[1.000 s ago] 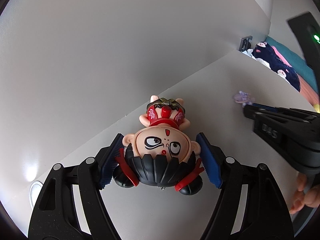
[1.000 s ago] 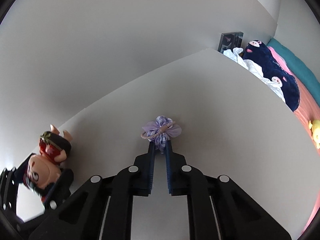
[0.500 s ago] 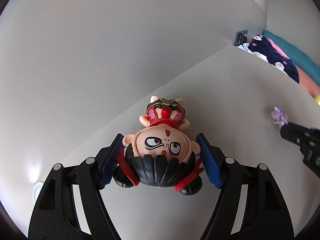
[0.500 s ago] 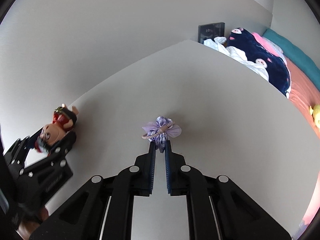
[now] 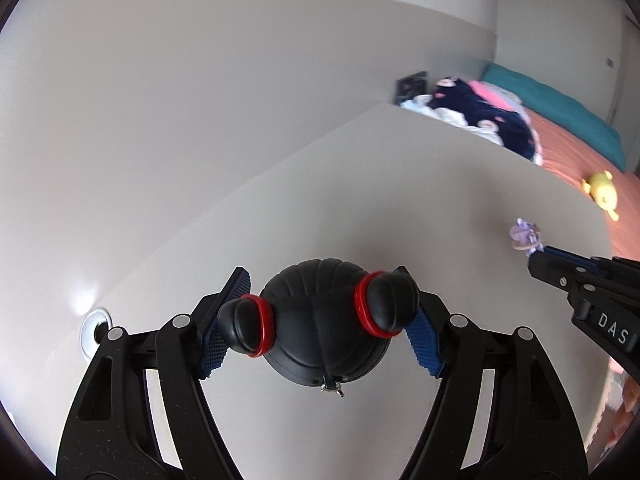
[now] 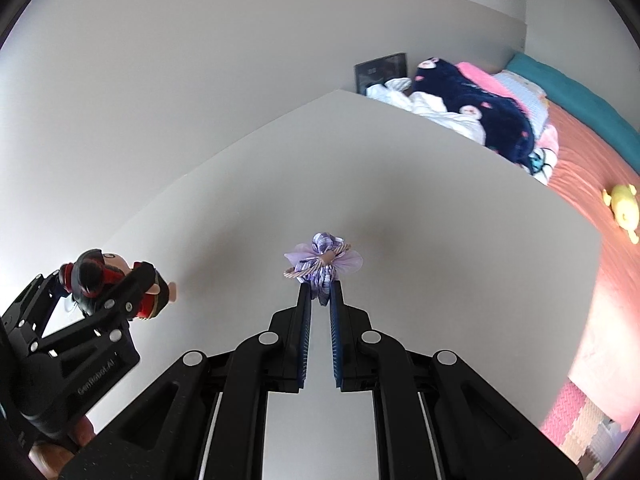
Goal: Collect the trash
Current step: 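Carry the figure and flower clip over the bin and open both tools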
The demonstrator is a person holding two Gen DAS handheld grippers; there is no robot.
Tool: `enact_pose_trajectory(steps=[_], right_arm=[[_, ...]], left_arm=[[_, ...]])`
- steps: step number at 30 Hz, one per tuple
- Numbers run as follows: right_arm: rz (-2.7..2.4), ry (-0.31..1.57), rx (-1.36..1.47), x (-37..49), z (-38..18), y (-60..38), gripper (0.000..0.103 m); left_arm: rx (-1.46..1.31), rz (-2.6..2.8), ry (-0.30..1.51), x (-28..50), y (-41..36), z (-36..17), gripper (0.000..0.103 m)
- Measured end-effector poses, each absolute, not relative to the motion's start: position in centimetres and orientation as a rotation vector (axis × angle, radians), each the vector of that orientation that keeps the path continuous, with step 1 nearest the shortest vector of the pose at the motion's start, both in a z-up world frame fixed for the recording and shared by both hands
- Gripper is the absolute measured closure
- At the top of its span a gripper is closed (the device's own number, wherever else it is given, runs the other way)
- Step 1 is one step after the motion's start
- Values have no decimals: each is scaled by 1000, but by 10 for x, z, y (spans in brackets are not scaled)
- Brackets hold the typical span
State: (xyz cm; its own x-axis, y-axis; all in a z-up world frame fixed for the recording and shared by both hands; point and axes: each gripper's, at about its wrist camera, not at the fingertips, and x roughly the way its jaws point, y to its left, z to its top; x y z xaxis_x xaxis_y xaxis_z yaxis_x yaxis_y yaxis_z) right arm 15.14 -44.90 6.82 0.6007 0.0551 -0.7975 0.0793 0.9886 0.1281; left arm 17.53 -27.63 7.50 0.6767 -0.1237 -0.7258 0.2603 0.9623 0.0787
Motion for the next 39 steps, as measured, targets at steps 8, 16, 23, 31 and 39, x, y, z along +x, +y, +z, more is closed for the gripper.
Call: enact_pose_trajectory(steps=[8, 16, 23, 31, 39], right_arm=[[-68, 887, 198, 74, 82, -483, 93], [-155, 822, 265, -3, 97, -542, 93], [-246, 799, 312, -60, 95, -595, 93], [-352, 782, 370, -123, 83, -653, 93], [-431, 785, 428, -168, 66, -702, 93]], left_arm=[[211, -300, 765, 106, -311, 89, 32], [273, -411, 716, 41, -371, 103, 32], [334, -522, 693, -6, -433, 101, 32], [397, -649, 694, -53, -496, 88, 32], [469, -746, 703, -91, -542, 74, 32]])
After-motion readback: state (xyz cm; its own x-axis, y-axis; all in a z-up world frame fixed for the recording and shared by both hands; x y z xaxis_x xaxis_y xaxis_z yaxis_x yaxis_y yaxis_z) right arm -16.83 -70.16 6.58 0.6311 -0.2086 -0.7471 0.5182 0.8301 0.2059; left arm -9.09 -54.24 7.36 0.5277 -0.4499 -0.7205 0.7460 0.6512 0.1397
